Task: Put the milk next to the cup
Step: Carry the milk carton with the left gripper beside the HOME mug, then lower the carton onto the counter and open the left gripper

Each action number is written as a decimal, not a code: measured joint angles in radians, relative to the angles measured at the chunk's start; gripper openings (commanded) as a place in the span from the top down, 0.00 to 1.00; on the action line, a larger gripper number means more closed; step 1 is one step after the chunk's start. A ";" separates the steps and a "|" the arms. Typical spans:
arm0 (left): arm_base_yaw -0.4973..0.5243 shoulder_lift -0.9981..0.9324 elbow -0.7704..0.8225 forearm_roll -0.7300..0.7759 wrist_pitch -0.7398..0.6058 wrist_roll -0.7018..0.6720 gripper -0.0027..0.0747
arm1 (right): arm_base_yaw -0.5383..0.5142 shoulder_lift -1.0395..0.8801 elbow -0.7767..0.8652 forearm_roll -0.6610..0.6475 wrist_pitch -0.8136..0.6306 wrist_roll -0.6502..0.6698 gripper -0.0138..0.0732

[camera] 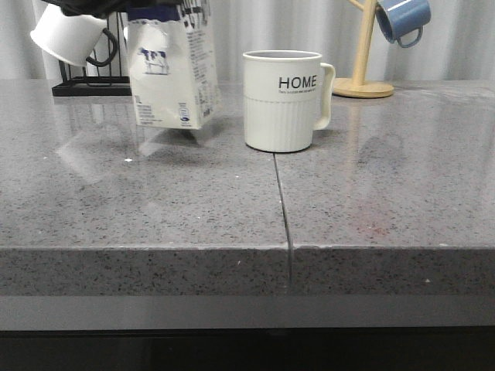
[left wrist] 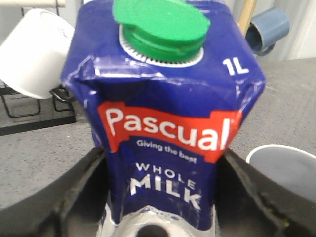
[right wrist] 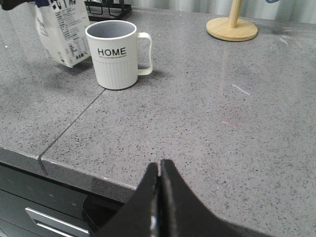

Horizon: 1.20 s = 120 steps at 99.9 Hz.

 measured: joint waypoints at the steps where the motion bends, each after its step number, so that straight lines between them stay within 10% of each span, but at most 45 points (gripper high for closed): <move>1: 0.001 0.005 -0.003 0.000 0.000 0.000 0.59 | 0.000 0.000 0.000 0.000 0.000 0.000 0.92; 47: -0.037 0.059 -0.027 -0.013 -0.012 0.000 0.57 | 0.000 0.000 0.000 0.000 0.000 0.000 0.92; 72: -0.037 0.059 -0.029 -0.020 -0.012 0.000 0.04 | 0.000 0.000 0.000 0.000 0.000 0.000 0.92; 120: -0.050 -0.037 0.055 -0.020 -0.008 0.003 0.20 | 0.000 0.000 0.000 0.000 0.000 0.000 0.92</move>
